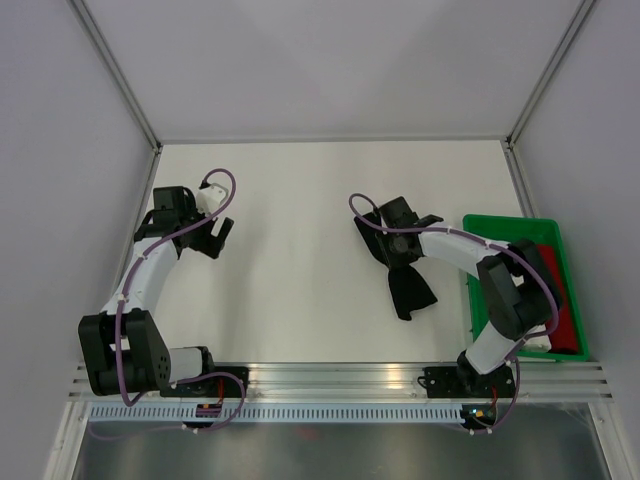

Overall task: Roll the t-shirts
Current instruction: Place the rolled tshirt into the container

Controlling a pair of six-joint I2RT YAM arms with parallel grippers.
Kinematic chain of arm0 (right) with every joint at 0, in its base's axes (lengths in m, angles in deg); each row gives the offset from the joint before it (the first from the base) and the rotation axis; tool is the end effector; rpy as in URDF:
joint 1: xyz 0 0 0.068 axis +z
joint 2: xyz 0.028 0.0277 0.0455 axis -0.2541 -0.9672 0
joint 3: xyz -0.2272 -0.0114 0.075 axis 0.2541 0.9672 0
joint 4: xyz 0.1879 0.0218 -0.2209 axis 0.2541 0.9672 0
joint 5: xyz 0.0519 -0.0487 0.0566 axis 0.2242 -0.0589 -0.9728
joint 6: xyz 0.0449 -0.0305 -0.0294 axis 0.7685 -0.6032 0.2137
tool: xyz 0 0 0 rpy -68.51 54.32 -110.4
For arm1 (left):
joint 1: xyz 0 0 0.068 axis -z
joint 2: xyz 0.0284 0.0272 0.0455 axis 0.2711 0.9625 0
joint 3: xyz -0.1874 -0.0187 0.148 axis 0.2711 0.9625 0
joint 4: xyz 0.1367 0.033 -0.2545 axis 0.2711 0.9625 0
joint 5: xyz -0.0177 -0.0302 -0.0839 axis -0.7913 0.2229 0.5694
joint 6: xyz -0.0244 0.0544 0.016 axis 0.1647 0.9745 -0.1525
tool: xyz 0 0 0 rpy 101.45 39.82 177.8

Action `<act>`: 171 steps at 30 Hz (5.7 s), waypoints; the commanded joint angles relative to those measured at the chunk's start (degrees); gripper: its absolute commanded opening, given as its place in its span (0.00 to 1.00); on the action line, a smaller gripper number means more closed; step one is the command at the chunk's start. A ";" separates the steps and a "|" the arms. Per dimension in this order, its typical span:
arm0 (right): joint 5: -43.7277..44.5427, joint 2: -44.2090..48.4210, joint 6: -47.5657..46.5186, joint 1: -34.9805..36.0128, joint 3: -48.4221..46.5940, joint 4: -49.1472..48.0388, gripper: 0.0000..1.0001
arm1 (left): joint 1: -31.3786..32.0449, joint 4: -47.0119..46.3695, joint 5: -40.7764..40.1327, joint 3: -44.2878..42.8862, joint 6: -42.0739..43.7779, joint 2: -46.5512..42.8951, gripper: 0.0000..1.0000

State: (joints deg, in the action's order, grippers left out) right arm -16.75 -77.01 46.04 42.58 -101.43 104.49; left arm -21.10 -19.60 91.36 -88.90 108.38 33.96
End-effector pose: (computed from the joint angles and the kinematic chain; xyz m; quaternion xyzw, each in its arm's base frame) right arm 0.3063 0.1564 0.1029 -0.1664 0.9638 0.0109 0.2082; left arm 0.3121 0.0196 0.1965 0.2565 0.8998 0.0176 0.3524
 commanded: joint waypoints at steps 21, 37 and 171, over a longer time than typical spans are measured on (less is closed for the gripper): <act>1.55 8.03 -1.82 -5.35 -1.36 5.20 0.00 | -0.44 -1.24 2.18 -1.43 0.93 -0.04 1.00; 2.26 10.93 -2.52 -8.08 -1.37 5.38 0.00 | -0.70 -1.33 2.80 -2.05 1.02 0.93 1.00; 8.15 8.81 6.09 -39.72 2.16 -13.81 0.09 | -3.42 6.23 9.30 -13.30 -0.56 11.13 1.00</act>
State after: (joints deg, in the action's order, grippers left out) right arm -7.53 -70.10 53.76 3.19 -96.33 87.53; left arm -24.29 -13.72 101.79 -99.66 108.38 44.63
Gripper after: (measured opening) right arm 0.074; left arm 0.995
